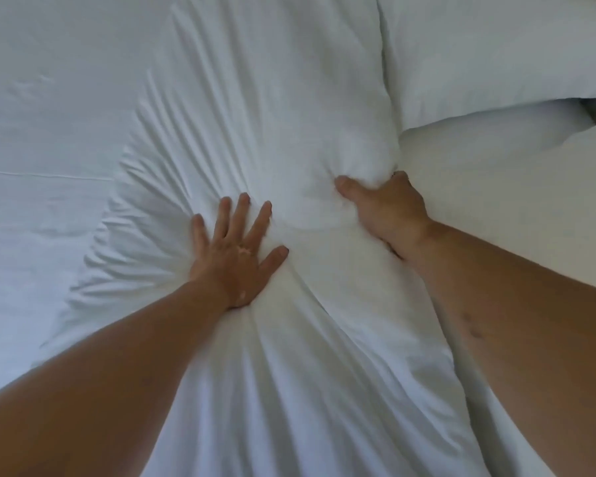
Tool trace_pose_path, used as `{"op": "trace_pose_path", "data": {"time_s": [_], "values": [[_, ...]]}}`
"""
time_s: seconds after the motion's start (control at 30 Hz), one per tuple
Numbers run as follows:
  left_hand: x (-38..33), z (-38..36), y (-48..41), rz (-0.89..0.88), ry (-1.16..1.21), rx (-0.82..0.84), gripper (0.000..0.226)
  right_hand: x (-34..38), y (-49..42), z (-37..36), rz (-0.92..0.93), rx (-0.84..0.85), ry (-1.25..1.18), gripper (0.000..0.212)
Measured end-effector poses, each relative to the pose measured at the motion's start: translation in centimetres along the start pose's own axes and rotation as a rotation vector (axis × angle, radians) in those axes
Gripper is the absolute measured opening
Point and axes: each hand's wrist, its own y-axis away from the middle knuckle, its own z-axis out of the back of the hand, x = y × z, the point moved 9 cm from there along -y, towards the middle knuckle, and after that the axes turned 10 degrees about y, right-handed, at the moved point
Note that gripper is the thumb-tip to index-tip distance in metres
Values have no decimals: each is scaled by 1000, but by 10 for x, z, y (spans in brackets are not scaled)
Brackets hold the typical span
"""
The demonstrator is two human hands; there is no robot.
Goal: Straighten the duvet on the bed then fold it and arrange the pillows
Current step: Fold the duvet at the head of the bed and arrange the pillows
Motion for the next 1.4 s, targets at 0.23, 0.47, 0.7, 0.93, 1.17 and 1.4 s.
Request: {"op": "trace_pose_path", "data": {"time_s": [0.23, 0.47, 0.7, 0.93, 1.17, 1.4], "values": [[10, -1, -14, -23, 122, 2, 80, 1, -22, 11, 46, -92, 214, 77], [98, 43, 16, 55, -55, -139, 87, -27, -25, 21, -32, -123, 414, 64], [117, 25, -7, 109, 79, -3, 92, 76, -10, -7, 387, -316, 793, 84], [119, 2, -7, 86, -10, -77, 85, 22, -3, -117, 546, 33, 855, 77], [111, 12, 21, 101, 33, 42, 85, 32, 31, -104, 391, 293, 916, 86], [57, -27, 193, -160, 37, 112, 82, -65, 212, -113, 611, 282, 990, 102]]}}
